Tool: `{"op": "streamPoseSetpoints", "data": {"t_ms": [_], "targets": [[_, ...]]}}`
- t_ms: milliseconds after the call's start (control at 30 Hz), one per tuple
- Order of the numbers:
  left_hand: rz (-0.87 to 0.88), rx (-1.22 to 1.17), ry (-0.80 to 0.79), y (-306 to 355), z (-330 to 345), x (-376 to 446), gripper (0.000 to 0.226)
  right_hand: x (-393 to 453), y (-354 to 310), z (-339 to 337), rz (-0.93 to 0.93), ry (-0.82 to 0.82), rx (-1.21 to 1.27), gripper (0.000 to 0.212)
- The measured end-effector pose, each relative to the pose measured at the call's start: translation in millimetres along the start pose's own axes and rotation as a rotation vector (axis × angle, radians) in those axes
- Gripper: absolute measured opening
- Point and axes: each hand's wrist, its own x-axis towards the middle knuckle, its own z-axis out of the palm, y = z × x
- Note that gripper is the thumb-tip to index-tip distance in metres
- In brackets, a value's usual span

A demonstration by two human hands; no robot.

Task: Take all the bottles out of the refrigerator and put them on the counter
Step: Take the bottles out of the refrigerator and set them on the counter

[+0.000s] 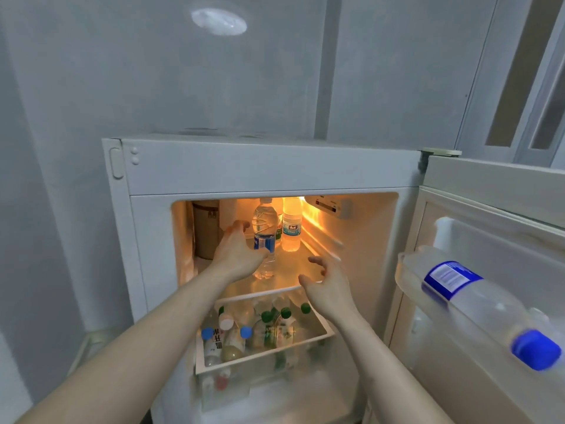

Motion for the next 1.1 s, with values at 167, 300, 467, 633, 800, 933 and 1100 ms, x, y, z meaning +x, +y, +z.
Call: {"op": "streamPoseSetpoints", "data": {"t_ms": [167,300,467,633,800,933,1100], "targets": [[-0.027,-0.027,0.016,-2,26,29,0.082,45,4,16,0.038,0.022,0.066,0.056],[-0.093,-0.092,0.003,-4,37,50,0.09,73,6,29,0.067,0.054,0.105,0.062],[-0.116,-0.105,0.017,-10,45,69,0.081,116,14,42,0.128,0.052,0.063,0.073],[-0.132,-0.121,0.035,-21,54,81,0.079,160,10,52,0.125,0.056,0.038,0.078],[-0.112,-0.136,0.023,-30,64,95,0.07,207,7,64,0.089,0.054,0.069,0.083],[-0.097,-0.129,0.006,-37,72,98,0.07,236,7,74,0.062,0.064,0.122,0.085],[-0.098,-0.122,-0.012,-41,79,100,0.056,266,8,93,0.096,0.059,0.137,0.076]]}}
